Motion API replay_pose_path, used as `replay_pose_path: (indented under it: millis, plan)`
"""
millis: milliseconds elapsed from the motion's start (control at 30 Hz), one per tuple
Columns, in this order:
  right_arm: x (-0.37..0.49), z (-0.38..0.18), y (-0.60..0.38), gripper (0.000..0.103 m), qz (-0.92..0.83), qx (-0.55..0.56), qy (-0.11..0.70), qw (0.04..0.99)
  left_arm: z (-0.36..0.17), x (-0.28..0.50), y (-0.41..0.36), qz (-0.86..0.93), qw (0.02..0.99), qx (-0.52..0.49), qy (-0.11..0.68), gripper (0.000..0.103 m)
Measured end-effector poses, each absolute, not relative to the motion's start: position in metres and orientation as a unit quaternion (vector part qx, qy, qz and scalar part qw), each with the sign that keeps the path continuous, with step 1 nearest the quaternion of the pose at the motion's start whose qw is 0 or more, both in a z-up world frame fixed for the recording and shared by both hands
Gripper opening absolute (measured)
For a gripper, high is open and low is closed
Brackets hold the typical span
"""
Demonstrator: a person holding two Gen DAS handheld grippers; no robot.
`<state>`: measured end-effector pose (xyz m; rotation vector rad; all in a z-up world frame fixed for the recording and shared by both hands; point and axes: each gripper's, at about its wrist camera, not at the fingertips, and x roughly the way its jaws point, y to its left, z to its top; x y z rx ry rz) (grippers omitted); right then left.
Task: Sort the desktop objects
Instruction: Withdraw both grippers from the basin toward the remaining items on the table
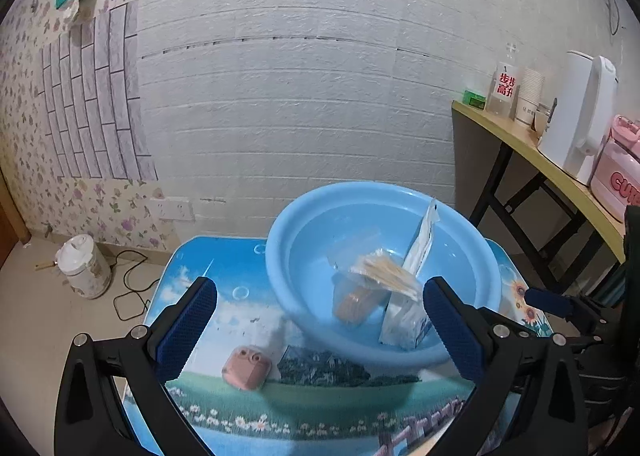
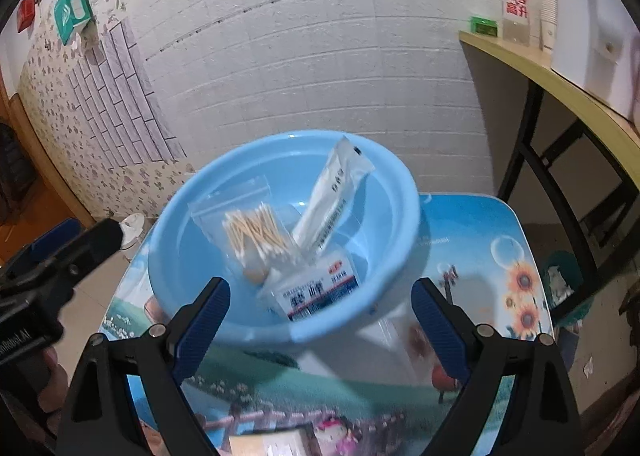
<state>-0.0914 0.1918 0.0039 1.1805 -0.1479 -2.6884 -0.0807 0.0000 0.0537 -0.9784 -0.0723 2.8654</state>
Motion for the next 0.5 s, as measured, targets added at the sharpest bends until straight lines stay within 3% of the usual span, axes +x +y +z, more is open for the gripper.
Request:
replay_pose_path:
  millis: [500]
  plan:
    - [-0.057, -0.015, 0.217, 0.093, -0.899, 0.428, -0.059, 0.077, 0.035, -0.042, -0.005, 0.938, 0.054, -0.340, -0.035, 0.103]
